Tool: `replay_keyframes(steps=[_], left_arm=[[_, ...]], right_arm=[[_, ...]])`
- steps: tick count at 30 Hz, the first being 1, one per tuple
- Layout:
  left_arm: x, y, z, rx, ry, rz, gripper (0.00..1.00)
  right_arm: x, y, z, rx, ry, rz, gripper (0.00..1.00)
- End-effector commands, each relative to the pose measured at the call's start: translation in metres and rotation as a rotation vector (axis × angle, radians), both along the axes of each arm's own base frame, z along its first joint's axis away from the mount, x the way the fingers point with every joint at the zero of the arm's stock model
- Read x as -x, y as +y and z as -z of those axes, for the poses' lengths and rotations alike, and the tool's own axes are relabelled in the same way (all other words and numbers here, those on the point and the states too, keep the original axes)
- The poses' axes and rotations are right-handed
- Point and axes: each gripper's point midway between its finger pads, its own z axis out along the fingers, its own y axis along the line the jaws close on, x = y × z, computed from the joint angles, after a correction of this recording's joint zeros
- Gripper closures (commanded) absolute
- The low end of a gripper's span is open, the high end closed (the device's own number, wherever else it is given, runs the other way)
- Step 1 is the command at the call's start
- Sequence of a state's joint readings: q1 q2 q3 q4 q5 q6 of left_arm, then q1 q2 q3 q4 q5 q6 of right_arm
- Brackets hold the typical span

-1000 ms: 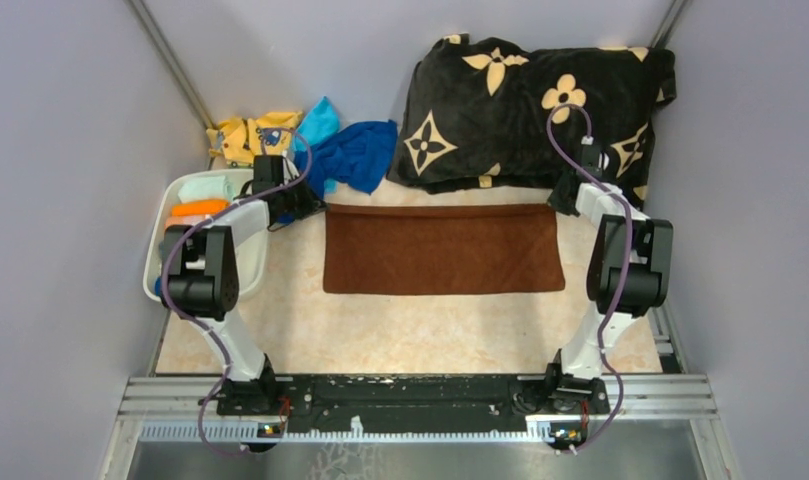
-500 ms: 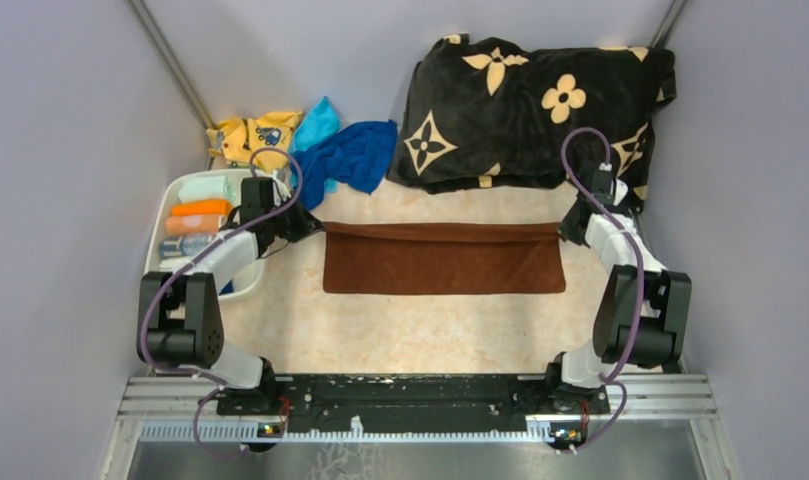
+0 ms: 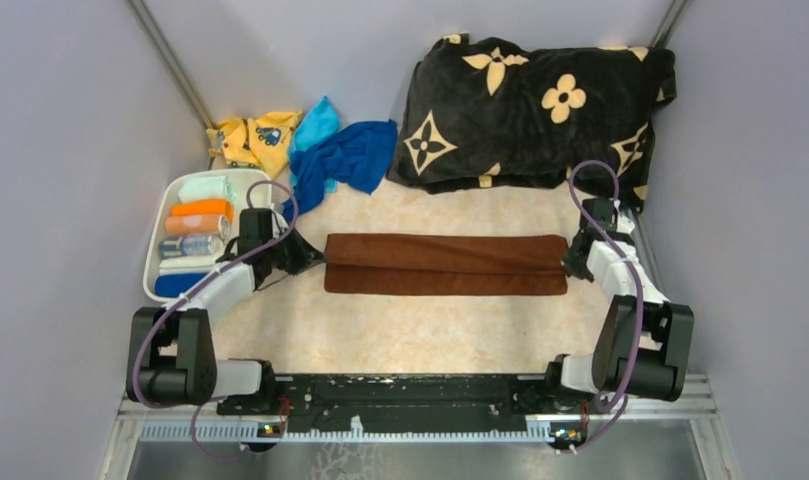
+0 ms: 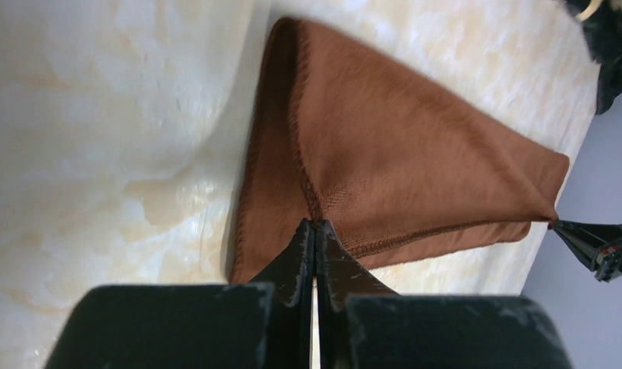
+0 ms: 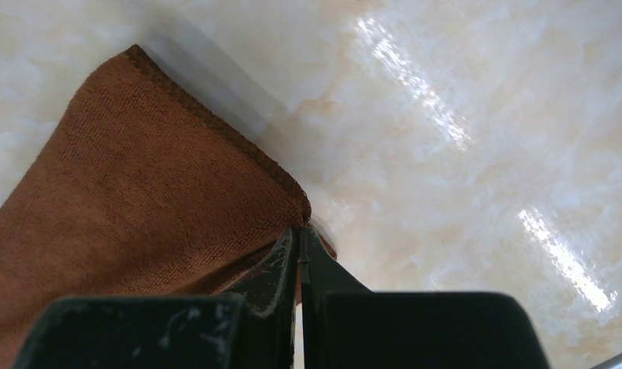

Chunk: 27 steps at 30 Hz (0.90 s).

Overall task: Roll the towels
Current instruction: Fold the towel at the center of the board.

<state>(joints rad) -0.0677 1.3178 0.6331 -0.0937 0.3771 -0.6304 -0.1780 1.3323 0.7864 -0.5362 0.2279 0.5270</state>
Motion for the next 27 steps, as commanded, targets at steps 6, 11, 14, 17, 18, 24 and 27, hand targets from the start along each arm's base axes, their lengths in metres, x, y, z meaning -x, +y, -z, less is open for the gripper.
replay_keyframes(steps=[6, 11, 14, 17, 18, 24, 27], left_arm=[[0.024, -0.015, 0.027, 0.065, 0.075, -0.012, 1.0], [0.015, -0.01, 0.017, 0.026, 0.059, -0.013, 1.0], [0.012, -0.007, 0.004, 0.006, 0.039, -0.016, 1.0], [0.016, -0.006, -0.004, 0.003, 0.033, -0.019, 1.0], [0.018, -0.006, -0.004, 0.006, 0.036, -0.022, 1.0], [0.036, 0.0, 0.001, -0.012, 0.072, -0.047, 1.0], [0.044, -0.001, 0.015, -0.012, 0.105, -0.038, 1.0]], right_arm=[[0.012, -0.015, 0.017, -0.013, 0.023, 0.112, 1.0], [0.003, -0.02, 0.001, 0.003, -0.002, 0.117, 1.0], [0.003, -0.026, -0.018, 0.035, -0.032, 0.139, 1.0], [0.007, -0.027, -0.03, 0.047, -0.056, 0.159, 1.0], [0.009, -0.027, -0.033, 0.046, -0.061, 0.162, 1.0], [0.029, -0.02, -0.032, 0.029, -0.042, 0.173, 1.0], [0.039, -0.015, -0.017, 0.002, -0.022, 0.186, 1.0]])
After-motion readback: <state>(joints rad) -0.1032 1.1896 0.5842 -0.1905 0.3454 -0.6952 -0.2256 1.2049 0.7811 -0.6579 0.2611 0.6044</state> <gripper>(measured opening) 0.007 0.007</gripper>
